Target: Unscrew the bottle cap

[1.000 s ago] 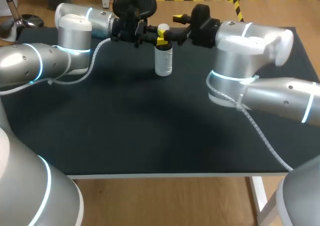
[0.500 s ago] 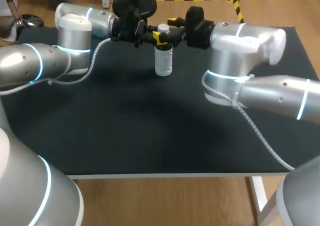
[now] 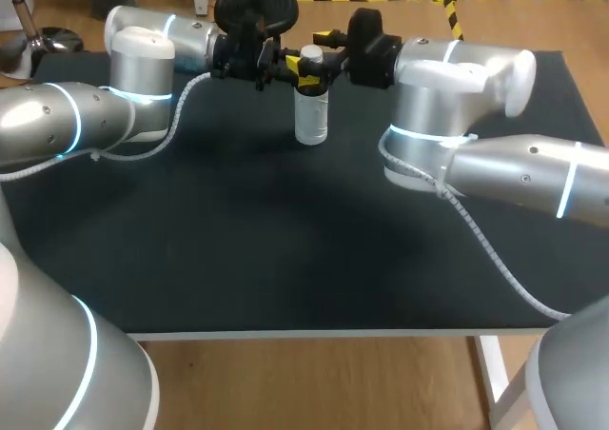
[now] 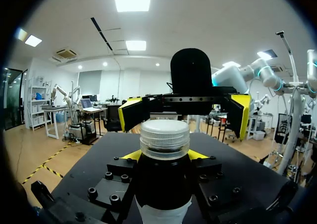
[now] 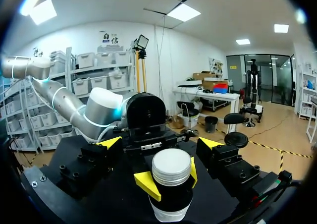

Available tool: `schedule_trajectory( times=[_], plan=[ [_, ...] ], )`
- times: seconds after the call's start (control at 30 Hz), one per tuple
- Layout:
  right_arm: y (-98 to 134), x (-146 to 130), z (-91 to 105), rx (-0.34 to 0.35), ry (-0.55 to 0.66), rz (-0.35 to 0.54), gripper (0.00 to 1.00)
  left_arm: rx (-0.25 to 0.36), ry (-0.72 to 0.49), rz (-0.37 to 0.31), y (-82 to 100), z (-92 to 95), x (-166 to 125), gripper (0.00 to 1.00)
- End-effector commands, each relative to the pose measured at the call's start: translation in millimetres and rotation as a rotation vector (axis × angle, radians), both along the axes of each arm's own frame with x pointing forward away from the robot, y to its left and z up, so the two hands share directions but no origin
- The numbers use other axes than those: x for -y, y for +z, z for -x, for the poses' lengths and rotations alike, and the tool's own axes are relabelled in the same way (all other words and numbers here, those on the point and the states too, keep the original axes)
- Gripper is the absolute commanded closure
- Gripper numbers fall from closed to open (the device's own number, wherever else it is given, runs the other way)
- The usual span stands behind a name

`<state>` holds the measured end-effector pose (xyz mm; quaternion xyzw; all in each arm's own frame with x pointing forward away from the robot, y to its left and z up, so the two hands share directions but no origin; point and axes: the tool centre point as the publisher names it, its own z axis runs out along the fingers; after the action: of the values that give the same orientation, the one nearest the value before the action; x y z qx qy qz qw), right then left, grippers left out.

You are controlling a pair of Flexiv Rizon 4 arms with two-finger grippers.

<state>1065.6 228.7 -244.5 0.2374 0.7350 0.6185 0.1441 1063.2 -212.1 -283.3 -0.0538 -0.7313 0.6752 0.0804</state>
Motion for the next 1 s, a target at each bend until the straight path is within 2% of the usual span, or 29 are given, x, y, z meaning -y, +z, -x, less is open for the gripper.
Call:
schedule_trajectory(
  times=[0.03, 0.6, 0.63, 0.67, 0.77, 0.8, 0.87, 1.0],
  plan=[
    [-2.7, -5.0, -2.9, 0.006, -0.013, -0.002, 0.00, -0.001, -0.001, -0.001, 0.3, -0.4, 0.4, 1.00],
    [-6.8, -0.8, -12.6, 0.000, -0.028, -0.001, 0.00, -0.001, -0.001, -0.001, 0.3, -0.4, 0.4, 1.00],
    [-6.9, -1.1, -13.3, 0.000, -0.029, -0.002, 0.02, -0.001, -0.001, -0.001, 0.3, -0.4, 0.4, 1.00],
    [-6.9, -1.1, -14.1, 0.001, -0.029, -0.003, 0.08, -0.001, -0.001, -0.001, 0.3, -0.4, 0.4, 1.00],
    [-7.4, -1.3, -16.1, 0.000, -0.031, -0.005, 0.54, -0.001, -0.001, -0.001, 0.3, -0.4, 0.4, 1.00],
    [-7.7, -1.2, -16.7, 0.001, -0.030, -0.004, 0.62, -0.001, -0.001, -0.001, 0.3, -0.4, 0.4, 1.00],
    [-8.4, -1.3, -17.2, 0.002, -0.029, 0.000, 1.00, -0.001, -0.001, -0.001, 0.3, -0.4, 0.4, 1.00],
    [-10.7, -1.7, -18.0, -0.002, -0.028, -0.001, 1.00, -0.001, -0.001, -0.001, 0.3, -0.4, 0.4, 1.00]
  ],
)
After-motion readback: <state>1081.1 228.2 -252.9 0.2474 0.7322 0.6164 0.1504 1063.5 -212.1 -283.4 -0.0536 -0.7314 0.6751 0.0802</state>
